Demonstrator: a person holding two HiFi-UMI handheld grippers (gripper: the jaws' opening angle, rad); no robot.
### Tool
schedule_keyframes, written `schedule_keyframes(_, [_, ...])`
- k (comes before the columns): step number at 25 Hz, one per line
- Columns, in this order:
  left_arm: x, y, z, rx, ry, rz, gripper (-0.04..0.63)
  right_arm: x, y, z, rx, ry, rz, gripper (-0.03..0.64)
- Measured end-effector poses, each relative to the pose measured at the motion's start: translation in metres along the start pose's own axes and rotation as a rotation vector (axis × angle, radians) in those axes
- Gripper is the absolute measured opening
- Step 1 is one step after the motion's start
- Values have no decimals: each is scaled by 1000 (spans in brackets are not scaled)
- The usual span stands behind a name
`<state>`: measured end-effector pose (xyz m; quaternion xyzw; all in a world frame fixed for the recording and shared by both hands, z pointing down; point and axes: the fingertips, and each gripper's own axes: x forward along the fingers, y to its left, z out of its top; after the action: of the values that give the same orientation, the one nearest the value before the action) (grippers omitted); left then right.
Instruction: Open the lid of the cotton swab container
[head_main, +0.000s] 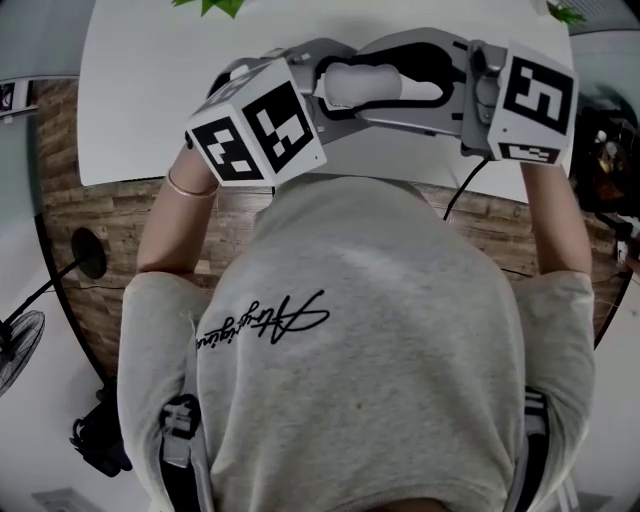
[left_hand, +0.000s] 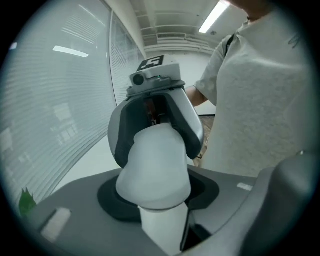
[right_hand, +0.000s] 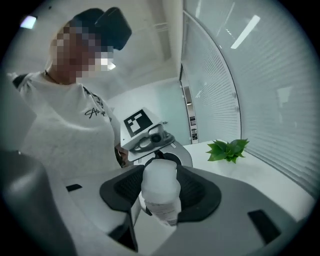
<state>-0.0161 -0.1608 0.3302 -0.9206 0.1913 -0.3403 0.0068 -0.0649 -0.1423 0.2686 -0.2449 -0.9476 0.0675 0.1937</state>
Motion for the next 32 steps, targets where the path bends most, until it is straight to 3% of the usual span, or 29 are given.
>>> schedule_keyframes(5, [0,-2,1,-33,1,-43,199,-1,-1,1,-4,-28,-5,207])
schedule_keyframes(9, [-1,-4,-2,-31,-10,-63,201,-1,-3,4,73,-142,12,207])
schedule_keyframes(12, [-27,-13,-10,-5,-132,-19,206,19,4,22,146,-278,12,202])
schedule_keyframes(15, [-54,-19,-14,-26,-264,-9,209,34,7,34,185,-354,5,203])
schedule_keyframes(17, [-60,-21,-12,-27,-301,-14,209,32,6,36,226,-401,17,203])
schedule_keyframes(23, [-56,-24,-15,-36,-306,-53,206,28,2,32,304,-450,16,204])
schedule_keyframes(26, [-57,-24,-15,-31,-278,-65,205,28,3,33,274,-463,4,207])
schedule_keyframes(32, [-47,-27,-26,-24,-179,-43,202,15,-4,25,209,-524,-153,225])
